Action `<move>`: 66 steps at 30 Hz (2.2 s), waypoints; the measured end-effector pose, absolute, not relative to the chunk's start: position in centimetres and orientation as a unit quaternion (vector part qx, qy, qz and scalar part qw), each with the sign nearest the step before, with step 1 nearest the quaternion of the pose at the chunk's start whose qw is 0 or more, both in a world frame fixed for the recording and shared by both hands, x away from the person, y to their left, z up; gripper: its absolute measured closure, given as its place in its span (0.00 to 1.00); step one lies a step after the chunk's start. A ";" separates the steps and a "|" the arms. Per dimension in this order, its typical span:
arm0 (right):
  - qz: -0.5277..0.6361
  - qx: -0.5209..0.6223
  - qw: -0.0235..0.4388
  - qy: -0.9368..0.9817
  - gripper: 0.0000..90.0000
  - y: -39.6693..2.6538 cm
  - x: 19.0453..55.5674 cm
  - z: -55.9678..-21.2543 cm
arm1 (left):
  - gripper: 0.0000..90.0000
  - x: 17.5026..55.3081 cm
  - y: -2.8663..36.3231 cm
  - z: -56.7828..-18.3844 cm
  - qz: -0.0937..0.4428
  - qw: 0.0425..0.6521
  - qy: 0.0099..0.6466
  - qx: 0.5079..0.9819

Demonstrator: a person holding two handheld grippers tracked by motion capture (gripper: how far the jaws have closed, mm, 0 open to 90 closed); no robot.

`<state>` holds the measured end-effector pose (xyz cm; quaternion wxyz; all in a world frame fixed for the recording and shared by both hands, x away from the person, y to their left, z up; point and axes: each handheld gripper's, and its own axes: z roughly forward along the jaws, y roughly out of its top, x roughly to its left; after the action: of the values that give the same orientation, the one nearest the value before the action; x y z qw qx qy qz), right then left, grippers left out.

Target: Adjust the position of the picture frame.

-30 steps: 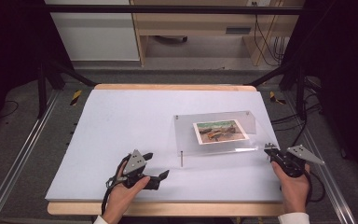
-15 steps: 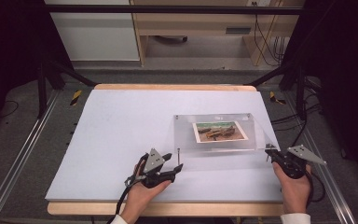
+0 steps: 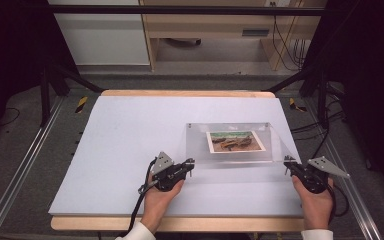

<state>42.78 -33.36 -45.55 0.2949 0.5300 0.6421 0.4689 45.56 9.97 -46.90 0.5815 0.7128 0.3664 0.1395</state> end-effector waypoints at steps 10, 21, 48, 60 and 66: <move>0.475 0.524 0.290 0.645 0.86 -33.3 43.1 -45.9 | 0.94 45.5 10.1 -46.7 0.134 0.578 0.370 0.715; 0.476 0.516 0.289 0.650 0.94 -33.5 43.7 -45.9 | 0.94 45.8 10.0 -46.4 0.129 0.569 0.367 0.725; 0.496 0.509 0.297 0.638 0.94 -31.6 42.5 -44.0 | 0.93 46.1 12.0 -42.8 0.142 0.573 0.352 0.726; 0.504 0.497 0.295 0.641 0.93 -28.9 42.8 -43.2 | 0.93 46.0 14.6 -41.9 0.164 0.568 0.355 0.724; 0.505 0.495 0.294 0.644 0.93 -27.7 43.4 -42.8 | 0.92 45.9 15.8 -41.5 0.180 0.569 0.352 0.721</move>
<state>43.38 -27.70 -42.83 0.2940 0.4945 0.6436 0.5047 45.90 15.80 -41.46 0.5685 0.7213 0.3525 0.1795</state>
